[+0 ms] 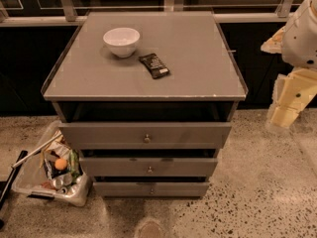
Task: Open bottom drawer
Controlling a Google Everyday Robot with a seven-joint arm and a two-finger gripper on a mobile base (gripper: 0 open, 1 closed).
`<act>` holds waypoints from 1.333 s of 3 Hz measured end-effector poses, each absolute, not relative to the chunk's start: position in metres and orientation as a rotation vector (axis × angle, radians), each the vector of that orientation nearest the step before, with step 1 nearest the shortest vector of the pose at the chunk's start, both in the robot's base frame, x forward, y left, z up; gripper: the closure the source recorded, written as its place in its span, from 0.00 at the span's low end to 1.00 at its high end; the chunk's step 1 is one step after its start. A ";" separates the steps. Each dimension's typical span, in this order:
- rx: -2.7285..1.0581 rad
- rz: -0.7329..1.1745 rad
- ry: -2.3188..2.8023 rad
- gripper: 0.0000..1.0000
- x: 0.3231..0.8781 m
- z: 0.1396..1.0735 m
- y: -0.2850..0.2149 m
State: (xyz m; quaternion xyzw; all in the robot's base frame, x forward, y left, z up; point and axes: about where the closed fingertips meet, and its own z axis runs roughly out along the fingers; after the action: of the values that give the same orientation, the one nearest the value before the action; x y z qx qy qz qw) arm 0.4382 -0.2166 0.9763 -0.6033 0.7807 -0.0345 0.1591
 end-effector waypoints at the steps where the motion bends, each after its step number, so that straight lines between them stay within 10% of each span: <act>1: -1.724 -0.099 2.232 0.00 0.438 0.976 -0.217; 4: -1.740 -0.002 2.113 0.00 0.411 0.881 -0.209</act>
Offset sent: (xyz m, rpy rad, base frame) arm -0.0125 -0.0064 -0.0457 -0.0113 -0.0039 -0.0360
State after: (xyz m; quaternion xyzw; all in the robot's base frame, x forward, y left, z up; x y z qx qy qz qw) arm 0.4110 -0.2095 0.8813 -0.6226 0.7563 -0.0006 0.2010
